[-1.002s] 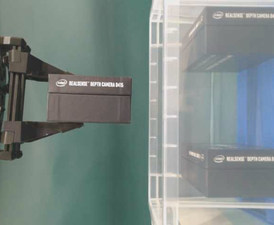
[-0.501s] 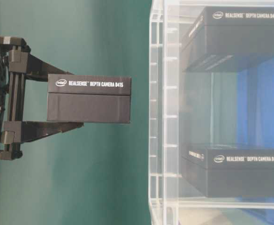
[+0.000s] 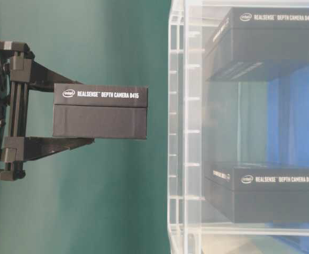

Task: Take the box out of the case with the right arm.
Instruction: 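Lift the middle box up and out of the case with the right gripper, then lower the held box onto the cloth in front of the case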

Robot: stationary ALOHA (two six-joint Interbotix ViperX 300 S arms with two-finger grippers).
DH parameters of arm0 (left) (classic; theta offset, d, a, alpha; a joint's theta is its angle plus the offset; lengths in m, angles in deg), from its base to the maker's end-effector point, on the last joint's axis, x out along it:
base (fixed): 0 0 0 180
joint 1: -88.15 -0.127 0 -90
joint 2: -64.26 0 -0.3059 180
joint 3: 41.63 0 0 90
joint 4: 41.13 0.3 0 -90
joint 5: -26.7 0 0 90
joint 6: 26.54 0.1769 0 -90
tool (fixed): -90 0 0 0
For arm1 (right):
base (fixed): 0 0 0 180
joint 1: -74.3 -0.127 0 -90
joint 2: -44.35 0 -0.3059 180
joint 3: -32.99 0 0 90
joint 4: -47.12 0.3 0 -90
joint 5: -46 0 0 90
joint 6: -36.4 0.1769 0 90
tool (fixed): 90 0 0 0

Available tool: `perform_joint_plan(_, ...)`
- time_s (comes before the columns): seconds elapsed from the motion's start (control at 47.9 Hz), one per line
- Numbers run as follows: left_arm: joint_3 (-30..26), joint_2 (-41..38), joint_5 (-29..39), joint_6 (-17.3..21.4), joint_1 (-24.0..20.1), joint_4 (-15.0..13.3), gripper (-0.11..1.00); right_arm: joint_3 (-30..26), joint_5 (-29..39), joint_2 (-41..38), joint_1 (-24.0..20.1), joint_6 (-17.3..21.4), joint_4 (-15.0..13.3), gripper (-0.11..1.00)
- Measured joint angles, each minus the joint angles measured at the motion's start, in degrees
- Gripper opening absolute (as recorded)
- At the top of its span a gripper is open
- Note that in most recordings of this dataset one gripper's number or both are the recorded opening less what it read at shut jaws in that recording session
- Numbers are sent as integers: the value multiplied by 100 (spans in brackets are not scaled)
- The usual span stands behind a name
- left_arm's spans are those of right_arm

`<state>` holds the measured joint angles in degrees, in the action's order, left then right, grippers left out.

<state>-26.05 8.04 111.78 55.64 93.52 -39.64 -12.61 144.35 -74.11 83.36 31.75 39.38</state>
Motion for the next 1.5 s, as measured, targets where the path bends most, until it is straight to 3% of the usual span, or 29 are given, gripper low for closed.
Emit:
perform_joint_plan(0.376, -9, 0, -9, 0, 0, 0, 2, 0, 0, 0, -176, 88, -9, 65)
perform_joint_plan(0.606, 0, -9, 0, 0, 0, 0, 2, 0, 132, 0, -606, 483, -9, 65)
perform_joint_plan(1.19, 0, -26, -9, 0, 0, 0, 2, 0, 237, 0, -2180, 2188, -9, 65)
perform_joint_plan(1.503, 0, -26, 0, 0, 0, 0, 2, 0, 237, 0, -2540, 2452, -9, 65)
